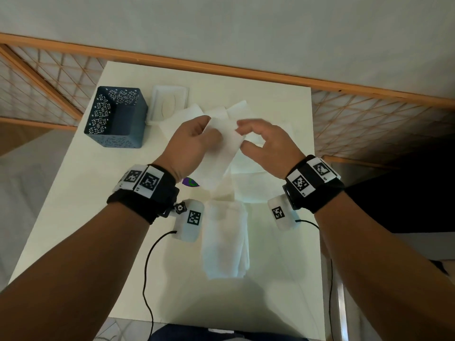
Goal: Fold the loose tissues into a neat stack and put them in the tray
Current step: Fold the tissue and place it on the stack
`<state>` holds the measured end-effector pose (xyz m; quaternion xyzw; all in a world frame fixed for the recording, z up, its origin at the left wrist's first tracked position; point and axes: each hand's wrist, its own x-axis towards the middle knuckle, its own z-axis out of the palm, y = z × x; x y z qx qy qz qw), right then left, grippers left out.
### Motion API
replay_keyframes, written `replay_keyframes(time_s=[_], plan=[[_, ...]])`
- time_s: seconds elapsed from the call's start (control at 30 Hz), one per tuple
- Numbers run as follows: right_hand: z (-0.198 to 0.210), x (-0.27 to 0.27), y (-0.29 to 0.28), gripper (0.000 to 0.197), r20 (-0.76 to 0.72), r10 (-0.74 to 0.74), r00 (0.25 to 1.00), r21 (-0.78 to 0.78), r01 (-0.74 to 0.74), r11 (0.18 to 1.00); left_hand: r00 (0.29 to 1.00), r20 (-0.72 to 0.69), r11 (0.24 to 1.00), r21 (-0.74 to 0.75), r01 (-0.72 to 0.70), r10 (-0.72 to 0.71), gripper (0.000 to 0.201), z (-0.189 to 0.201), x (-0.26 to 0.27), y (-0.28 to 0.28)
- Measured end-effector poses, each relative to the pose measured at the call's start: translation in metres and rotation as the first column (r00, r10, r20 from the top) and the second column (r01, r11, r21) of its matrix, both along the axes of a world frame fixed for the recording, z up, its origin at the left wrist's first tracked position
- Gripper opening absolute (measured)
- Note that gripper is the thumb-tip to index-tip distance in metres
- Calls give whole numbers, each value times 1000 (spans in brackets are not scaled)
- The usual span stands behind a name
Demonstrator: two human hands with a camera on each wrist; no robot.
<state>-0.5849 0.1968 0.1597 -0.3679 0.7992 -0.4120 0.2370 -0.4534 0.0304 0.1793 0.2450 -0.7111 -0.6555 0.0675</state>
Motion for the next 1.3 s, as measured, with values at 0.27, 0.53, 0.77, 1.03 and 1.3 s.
replay_keyframes(time_s=[0.27,0.53,0.77,1.03,1.3], plan=[[19,16,12,37,283,-176,943,-122,217,968,995,58,903,419,-101,84,50,10,7,-8],[14,23,21,25,427,-358,831,-110,440,891,995,73,709,697,-103,73,79,-6,50,15],[13,42,27,15,388,-289,875,-89,348,933,949,58,716,643,-272,309,42,-7,58,36],[25,53,37,17,458,-216,862,-185,330,926,970,-15,908,356,-222,243,16,0,68,29],[23,55,39,28,617,-108,780,-289,352,890,982,-119,983,133,-131,146,27,6,78,34]])
